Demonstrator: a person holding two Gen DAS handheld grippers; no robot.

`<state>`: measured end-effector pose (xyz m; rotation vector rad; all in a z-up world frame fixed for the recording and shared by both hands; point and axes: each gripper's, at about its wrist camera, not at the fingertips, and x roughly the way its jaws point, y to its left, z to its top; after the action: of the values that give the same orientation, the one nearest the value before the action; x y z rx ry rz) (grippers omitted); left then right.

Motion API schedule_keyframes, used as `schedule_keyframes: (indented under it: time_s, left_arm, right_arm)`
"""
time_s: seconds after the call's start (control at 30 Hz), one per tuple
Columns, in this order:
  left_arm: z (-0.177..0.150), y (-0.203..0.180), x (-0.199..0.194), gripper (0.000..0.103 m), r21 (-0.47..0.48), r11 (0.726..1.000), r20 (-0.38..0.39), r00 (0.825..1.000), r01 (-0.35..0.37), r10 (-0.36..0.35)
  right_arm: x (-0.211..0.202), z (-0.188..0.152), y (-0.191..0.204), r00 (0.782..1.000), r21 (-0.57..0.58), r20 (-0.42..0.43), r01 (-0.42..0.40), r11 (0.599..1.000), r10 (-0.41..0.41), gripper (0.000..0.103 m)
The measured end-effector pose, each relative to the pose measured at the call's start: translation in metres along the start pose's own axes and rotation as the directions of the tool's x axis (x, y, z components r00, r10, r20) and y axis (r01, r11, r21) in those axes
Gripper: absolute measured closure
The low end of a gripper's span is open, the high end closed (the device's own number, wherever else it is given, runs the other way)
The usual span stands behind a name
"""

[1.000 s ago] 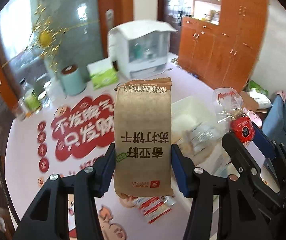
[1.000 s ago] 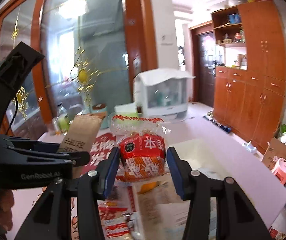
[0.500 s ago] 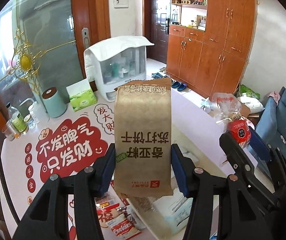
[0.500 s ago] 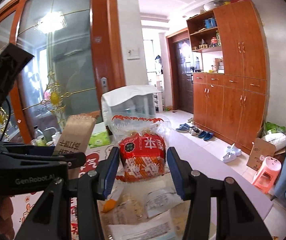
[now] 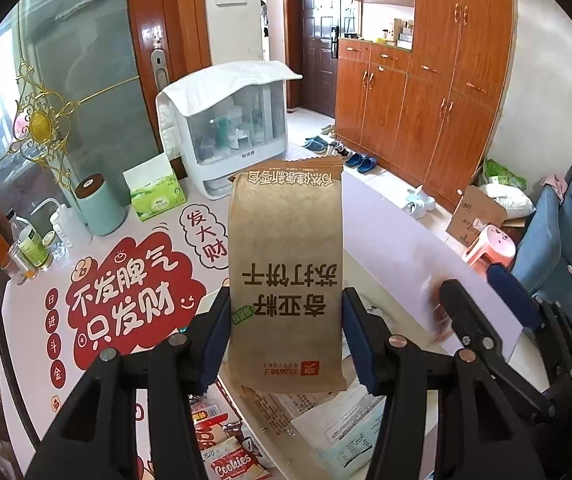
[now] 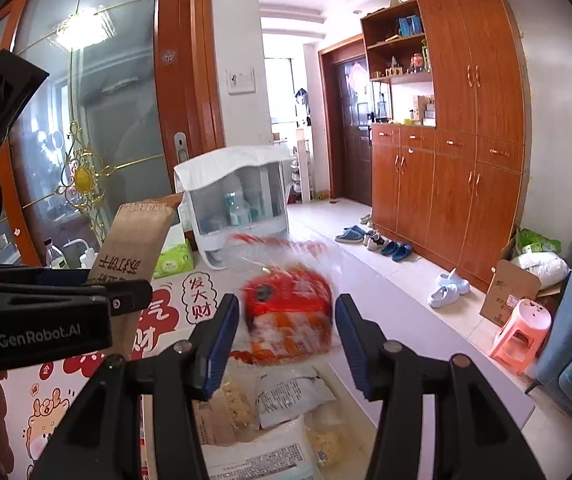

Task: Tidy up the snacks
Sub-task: 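Carry both packs over the white tray and open both grippers, then move both open grippers back over the remaining snacks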

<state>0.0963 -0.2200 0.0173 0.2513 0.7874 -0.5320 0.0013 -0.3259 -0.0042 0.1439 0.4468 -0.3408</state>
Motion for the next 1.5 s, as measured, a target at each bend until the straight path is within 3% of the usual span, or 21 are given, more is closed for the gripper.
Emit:
schedule_keyframes:
  time_s: [0.1,0.17,0.27,0.43,1.5]
  left_arm:
    - [-0.003,0.0,0.005,0.041,-0.001,0.999,-0.017,0.999,-0.038,0.038]
    - [-0.006,0.002,0.004,0.022,-0.005,0.996,-0.005,0.996,-0.093,0.093]
    - [-0.009,0.009,0.001,0.011,-0.02,0.992,0.007,0.992,-0.128,0.128]
    - [-0.016,0.021,-0.001,0.011,-0.057,0.99,-0.01,0.991,-0.132,0.132]
    - [-0.065,0.093,-0.064,0.011,-0.12,0.956,0.029,0.961,-0.269,0.274]
  right_arm:
    - [0.0,-0.003,-0.001,1.0,-0.003,-0.009,0.0,1.0,0.0,0.052]
    - [0.001,-0.004,-0.001,1.0,-0.002,-0.02,-0.003,1.0,0.003,0.049]
    - [0.0,-0.006,-0.004,1.0,0.014,-0.023,0.007,1.0,-0.007,0.043]
    - [-0.004,-0.008,-0.004,1.0,0.022,-0.023,0.009,1.0,-0.008,0.035]
    - [-0.036,-0.024,0.041,1.0,-0.004,-0.016,-0.007,1.0,0.007,0.034]
